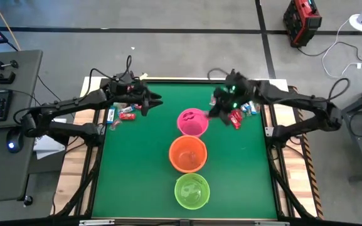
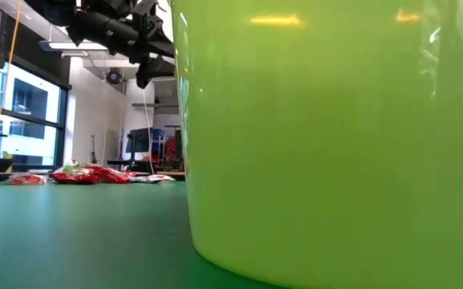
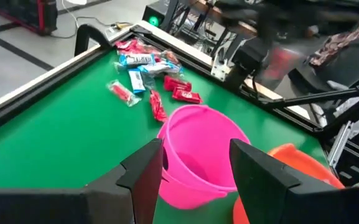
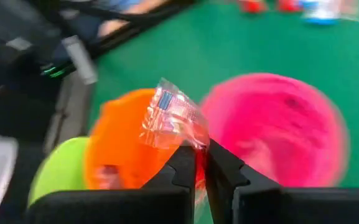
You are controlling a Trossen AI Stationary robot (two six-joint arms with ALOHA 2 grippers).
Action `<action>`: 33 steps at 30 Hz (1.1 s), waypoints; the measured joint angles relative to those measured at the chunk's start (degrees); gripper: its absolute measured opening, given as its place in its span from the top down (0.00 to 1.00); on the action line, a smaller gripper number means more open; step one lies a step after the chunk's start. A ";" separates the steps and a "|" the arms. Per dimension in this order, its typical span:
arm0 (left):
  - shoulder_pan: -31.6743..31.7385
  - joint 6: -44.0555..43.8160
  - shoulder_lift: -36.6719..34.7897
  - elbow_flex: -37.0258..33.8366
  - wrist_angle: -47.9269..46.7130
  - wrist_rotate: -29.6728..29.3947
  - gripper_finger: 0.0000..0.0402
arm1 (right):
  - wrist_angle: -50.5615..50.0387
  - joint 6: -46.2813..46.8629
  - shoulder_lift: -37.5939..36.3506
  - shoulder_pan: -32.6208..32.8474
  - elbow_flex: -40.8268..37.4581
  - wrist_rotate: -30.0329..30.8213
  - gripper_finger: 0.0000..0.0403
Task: Sort candy by brand, put in halloween buckets
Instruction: Put the orange gummy into the orange bucket
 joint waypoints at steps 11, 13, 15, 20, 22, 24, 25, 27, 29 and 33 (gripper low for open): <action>0.01 8.83 -2.58 0.00 -8.98 0.15 0.57 | 12.98 16.50 8.69 20.38 0.02 9.67 0.87; 0.01 10.37 -3.63 0.00 -11.30 0.15 0.57 | 12.81 19.16 10.88 22.20 0.02 9.67 0.78; 0.01 11.86 -4.73 0.00 -14.42 0.15 0.57 | 12.59 20.09 12.83 23.68 0.40 9.63 0.68; -0.01 13.54 -7.19 0.00 -20.24 0.14 0.57 | 10.25 17.20 16.47 24.69 4.78 9.64 0.48; -0.01 13.47 -7.83 0.00 -21.23 0.13 0.56 | 6.28 15.71 17.27 23.53 7.71 9.72 0.43; -0.03 13.33 -8.08 0.67 -21.85 0.13 0.55 | 0.20 13.30 17.45 21.73 11.11 10.12 0.41; 0.05 13.51 -7.71 1.83 -23.04 0.06 0.54 | -2.93 11.98 17.43 20.74 12.83 10.71 0.41; 0.38 16.30 -5.70 5.52 -27.61 -1.37 0.52 | -10.00 8.70 17.33 18.70 16.23 14.06 0.41; 0.79 20.96 -1.90 10.35 -34.99 -5.36 0.48 | -16.55 4.85 17.25 16.56 19.25 18.43 0.41; 3.17 26.47 8.82 20.12 -48.96 -16.80 0.40 | -24.14 -1.52 17.10 11.54 22.64 22.69 0.41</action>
